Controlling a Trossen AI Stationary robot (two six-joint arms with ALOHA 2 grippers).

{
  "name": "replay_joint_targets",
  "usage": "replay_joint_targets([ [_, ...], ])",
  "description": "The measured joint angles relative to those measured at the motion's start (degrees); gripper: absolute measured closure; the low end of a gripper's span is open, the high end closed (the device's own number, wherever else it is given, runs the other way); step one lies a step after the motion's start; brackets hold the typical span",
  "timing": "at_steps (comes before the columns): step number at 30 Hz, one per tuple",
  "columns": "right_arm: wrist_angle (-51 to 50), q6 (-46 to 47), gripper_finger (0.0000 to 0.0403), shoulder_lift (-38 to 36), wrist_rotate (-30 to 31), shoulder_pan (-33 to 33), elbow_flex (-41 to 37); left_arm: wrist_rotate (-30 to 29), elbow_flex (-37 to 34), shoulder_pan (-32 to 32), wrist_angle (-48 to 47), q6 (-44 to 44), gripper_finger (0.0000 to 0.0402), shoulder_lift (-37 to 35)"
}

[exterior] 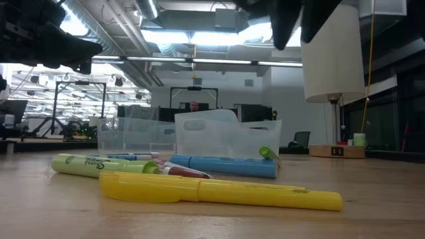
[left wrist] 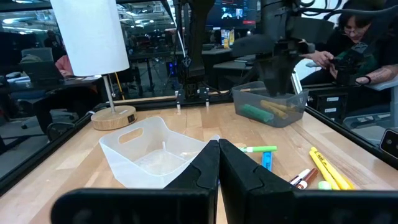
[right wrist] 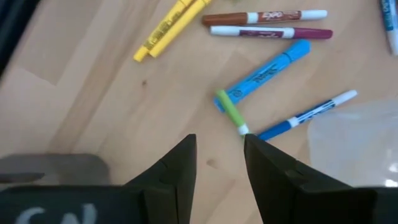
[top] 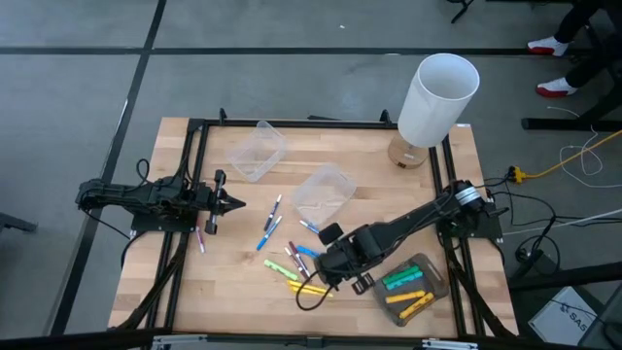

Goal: Pick & Place Markers
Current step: Put the green marker into the transparent bin

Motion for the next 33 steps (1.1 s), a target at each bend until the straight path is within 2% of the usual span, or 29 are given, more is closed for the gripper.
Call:
replay_joint_targets([
  [11, 1.29, -12.65, 0.0269, 0.00, -2.11, -4.72, -0.06, 0.00, 0.02, 0.01, -0.01, 0.00, 0.0398, 0.00],
  [24, 8.89, -21.65, 0.0269, -0.09, -5.40, -6.85, -9.15, 0.00, 0.02, 0.02, -0.02, 0.00, 0.0398, 0.00],
  [28, 9.65, -26.56, 0.0270, -0.07, -8.16, -7.71, -10.58, 0.00, 0.01, 0.00, -0.01, 0.00, 0.0398, 0.00],
  [33, 12.16, -31.64, 0.0270, -0.07, -8.23, -8.94, -11.77, 0.00, 0.00, 0.02, 0.00, 0.00, 0.0398, 0.00],
])
